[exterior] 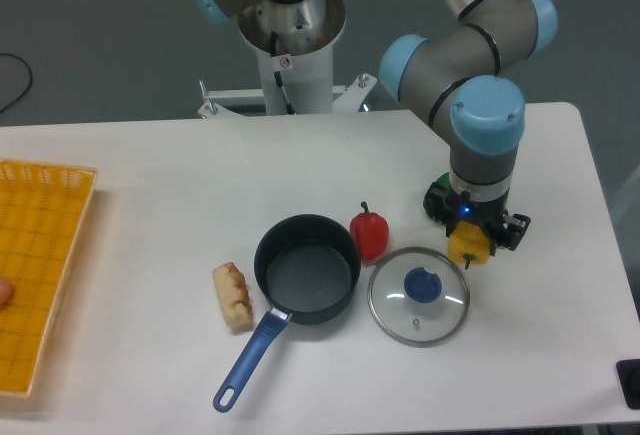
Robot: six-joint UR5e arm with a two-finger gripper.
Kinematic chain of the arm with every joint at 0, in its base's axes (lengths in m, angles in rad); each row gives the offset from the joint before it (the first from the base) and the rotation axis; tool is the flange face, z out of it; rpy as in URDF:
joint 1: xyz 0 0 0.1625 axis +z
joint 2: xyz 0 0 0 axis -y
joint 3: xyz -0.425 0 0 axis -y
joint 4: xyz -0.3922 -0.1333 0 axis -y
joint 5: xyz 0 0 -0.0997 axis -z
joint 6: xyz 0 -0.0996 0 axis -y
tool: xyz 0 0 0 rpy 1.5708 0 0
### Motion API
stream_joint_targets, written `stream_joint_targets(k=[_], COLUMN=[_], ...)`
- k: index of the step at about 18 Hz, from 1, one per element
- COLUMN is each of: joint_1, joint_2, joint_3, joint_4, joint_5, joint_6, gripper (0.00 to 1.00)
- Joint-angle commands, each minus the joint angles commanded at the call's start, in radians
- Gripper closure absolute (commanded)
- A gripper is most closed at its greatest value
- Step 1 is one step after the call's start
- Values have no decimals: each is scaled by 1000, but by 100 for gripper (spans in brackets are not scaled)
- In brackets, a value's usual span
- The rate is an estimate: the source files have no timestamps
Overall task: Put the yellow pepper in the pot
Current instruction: 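Lift the held yellow pepper slightly above the glass lid, then carry the yellow pepper over the red pepper toward the blue saucepan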
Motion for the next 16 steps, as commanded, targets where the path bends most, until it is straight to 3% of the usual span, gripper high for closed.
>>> stream_joint_targets(k=[8,16], joint_1=[-11,-144], joint_2=[2,20], joint_3=[-14,-23], joint_4=[-3,-5], joint_5=[-9,0], joint_6=[-15,-234], gripper=[41,41])
